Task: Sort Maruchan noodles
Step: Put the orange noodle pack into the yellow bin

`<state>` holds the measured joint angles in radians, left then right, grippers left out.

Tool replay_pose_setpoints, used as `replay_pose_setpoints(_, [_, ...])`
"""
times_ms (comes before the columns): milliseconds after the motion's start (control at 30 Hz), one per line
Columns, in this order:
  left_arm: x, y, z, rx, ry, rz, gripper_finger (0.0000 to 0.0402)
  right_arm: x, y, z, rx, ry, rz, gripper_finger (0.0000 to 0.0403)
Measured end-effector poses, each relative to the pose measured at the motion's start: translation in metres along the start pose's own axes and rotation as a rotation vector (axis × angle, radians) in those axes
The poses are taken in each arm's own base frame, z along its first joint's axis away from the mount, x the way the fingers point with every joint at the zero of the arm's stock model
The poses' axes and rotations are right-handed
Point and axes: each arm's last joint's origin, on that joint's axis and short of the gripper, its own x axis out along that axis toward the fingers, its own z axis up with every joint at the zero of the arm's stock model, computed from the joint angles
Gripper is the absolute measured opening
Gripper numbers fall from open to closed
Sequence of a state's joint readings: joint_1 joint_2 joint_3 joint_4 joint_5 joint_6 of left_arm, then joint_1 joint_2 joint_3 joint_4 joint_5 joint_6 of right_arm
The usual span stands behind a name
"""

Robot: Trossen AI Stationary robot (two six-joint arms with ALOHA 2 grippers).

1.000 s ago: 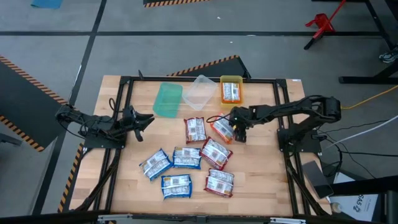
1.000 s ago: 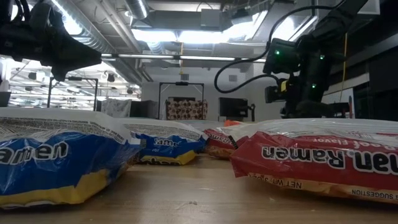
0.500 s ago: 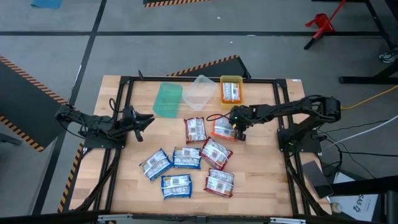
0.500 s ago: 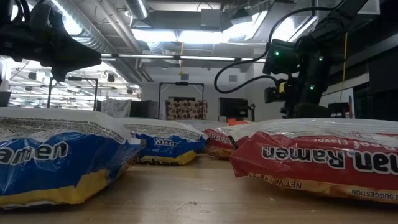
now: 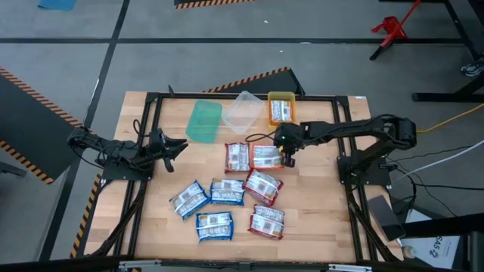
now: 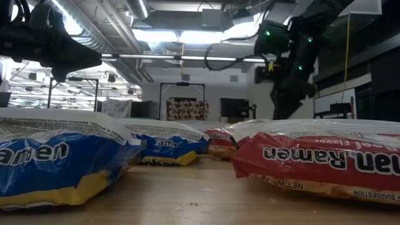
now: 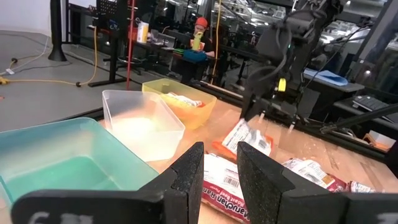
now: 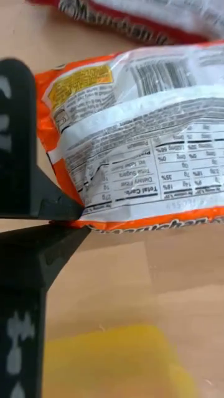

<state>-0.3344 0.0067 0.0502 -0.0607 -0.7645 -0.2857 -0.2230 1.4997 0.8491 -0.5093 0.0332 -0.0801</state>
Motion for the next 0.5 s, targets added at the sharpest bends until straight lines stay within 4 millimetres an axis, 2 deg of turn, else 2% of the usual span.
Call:
replay_pose_setpoints(267, [0.000,0.000,0.000,0.000,0.000,0.000,0.0090,-0.023,-0.009,0.022,-0.041,-0.015,-0.054,0.0000])
replay_pose_setpoints(500, [0.000,0.000,0.000,0.001,0.001,0.000,0.0090,-0.040,-0.028,0.036,-0.038,-0.038,-0.092,0.0000])
